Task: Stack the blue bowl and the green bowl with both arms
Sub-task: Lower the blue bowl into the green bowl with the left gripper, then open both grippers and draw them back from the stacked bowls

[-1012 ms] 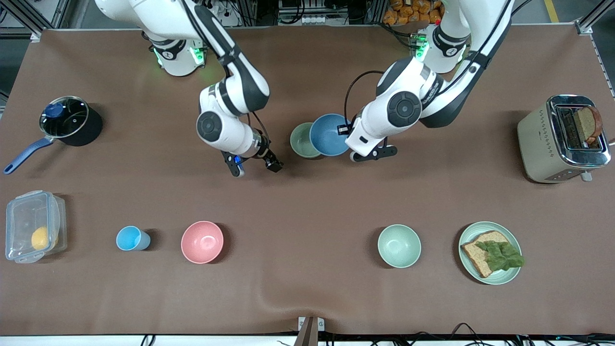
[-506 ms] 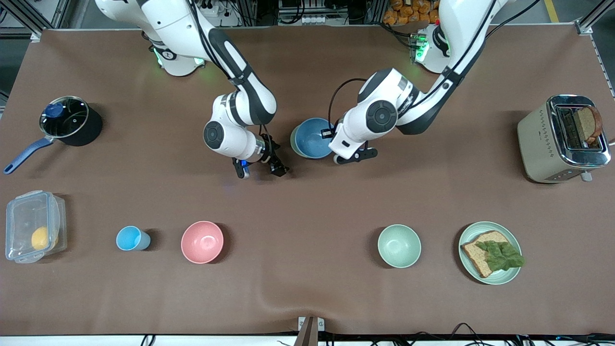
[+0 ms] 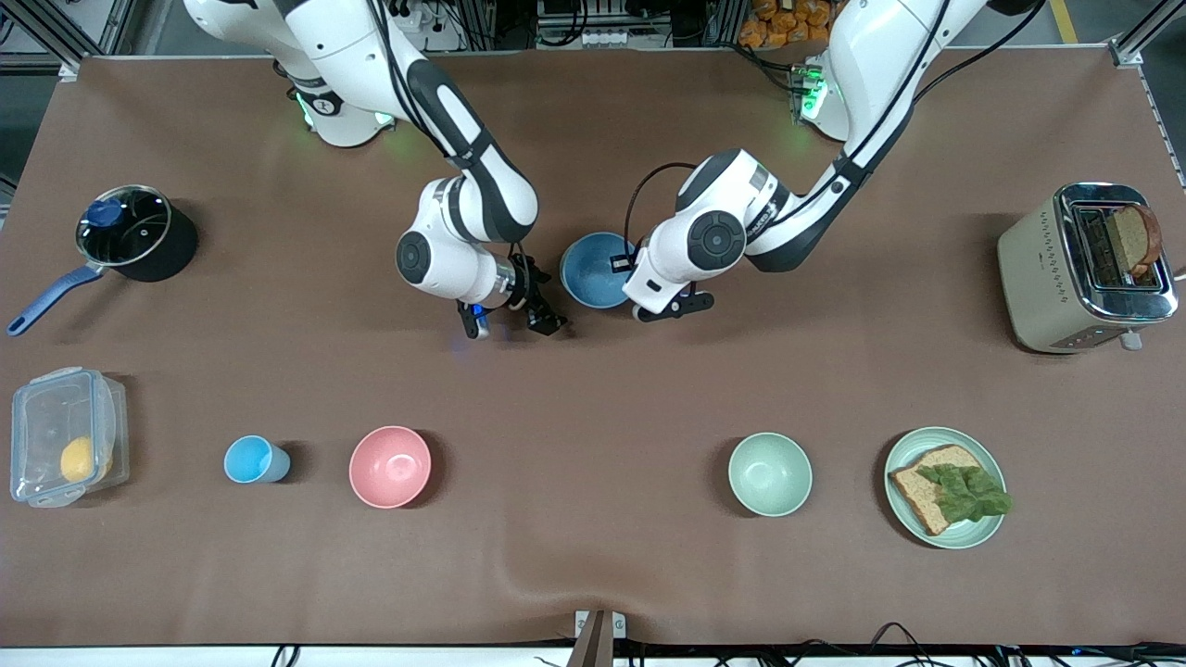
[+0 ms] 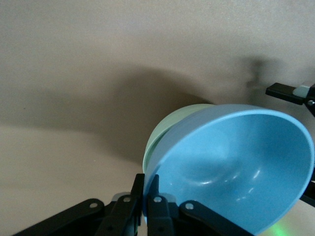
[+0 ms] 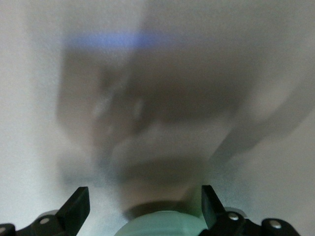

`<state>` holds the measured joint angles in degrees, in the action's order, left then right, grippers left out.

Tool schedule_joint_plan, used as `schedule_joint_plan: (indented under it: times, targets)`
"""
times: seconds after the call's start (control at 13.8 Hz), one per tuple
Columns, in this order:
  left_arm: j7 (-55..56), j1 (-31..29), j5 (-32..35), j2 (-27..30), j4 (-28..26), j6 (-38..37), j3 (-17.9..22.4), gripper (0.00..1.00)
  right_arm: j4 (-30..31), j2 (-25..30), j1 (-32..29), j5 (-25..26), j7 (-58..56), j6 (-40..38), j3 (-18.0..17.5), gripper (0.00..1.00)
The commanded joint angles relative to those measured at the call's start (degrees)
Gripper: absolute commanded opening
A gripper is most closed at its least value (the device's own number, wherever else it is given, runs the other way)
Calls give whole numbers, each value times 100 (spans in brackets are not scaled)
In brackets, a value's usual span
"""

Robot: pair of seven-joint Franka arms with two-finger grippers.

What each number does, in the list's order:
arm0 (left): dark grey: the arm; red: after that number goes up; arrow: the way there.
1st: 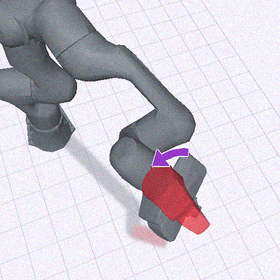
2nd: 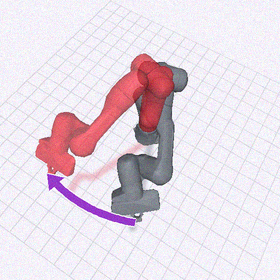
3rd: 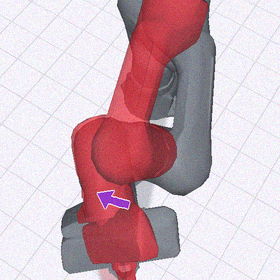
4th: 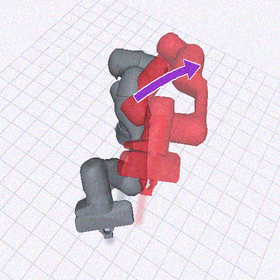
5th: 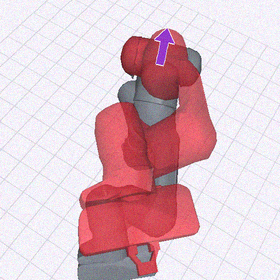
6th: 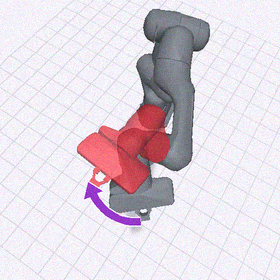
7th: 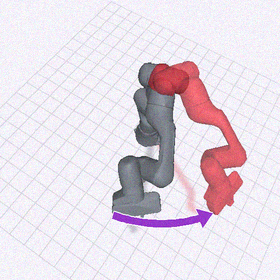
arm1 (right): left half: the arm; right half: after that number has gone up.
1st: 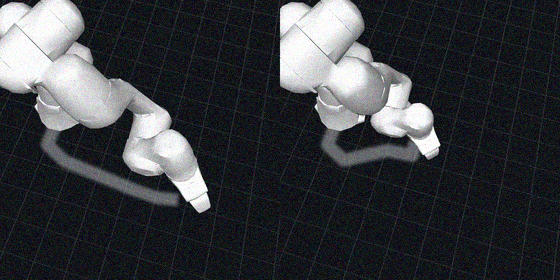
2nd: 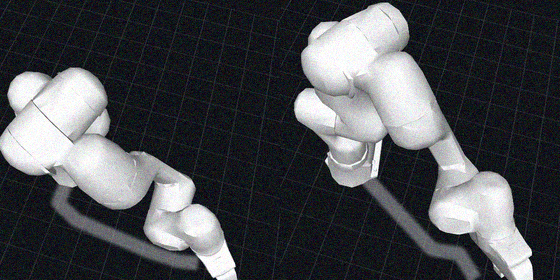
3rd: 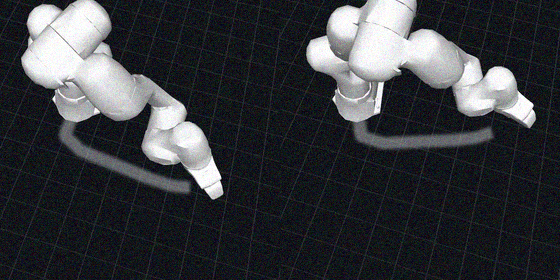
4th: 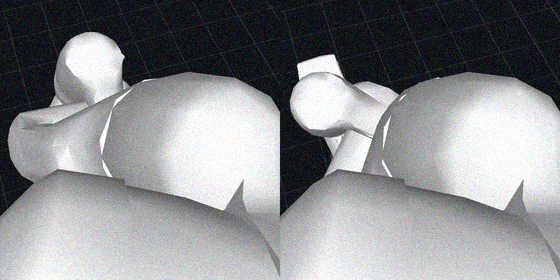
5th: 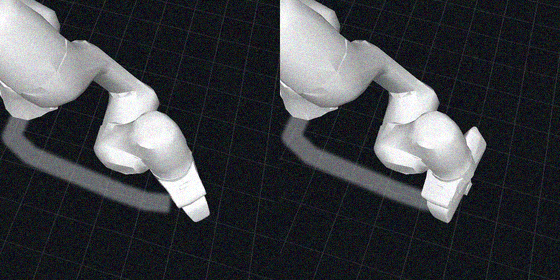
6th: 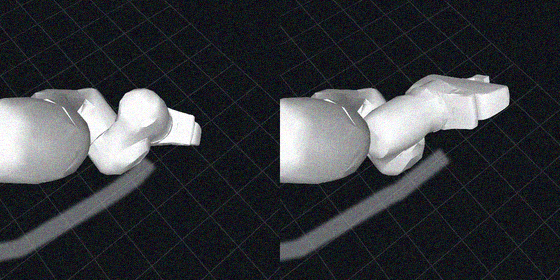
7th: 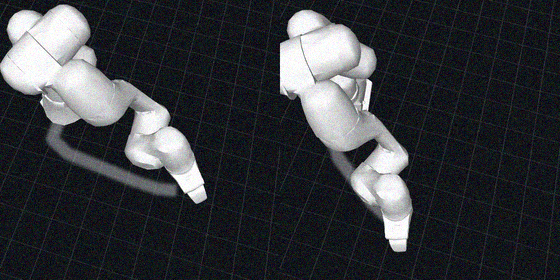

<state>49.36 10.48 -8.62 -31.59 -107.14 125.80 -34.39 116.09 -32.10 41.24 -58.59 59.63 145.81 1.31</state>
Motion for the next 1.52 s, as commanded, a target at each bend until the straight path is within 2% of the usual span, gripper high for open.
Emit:
schedule_joint_plan:
  times: [0.0, 0.58, 0.72, 1.01, 1.23, 1.45]
  targets:
    - [188, 164, 168, -172, 184, 6, 20, 0, 19, -33, 51, -197, -136, 115, 1, 100]
    - [223, 288, 370, -410, 272, 6, 29, 0, 115, -24, 86, -197, -242, 194, 1, 100]
    - [276, 296, 405, -418, 395, 6, 37, 100, 115, -16, 86, -197, -250, 194, 1, 100]
    - [557, 323, 458, -235, 448, -143, 29, 100, 150, 19, 86, -197, -347, 176, 10, 100]
    - [557, 0, 554, -94, 886, -686, 195, 100, 378, 317, -124, -188, -811, 71, 36, 100]
    - [523, -457, 1238, 239, 1440, -1319, 222, 100, 616, 713, -720, -101, -1461, -576, 63, 100]
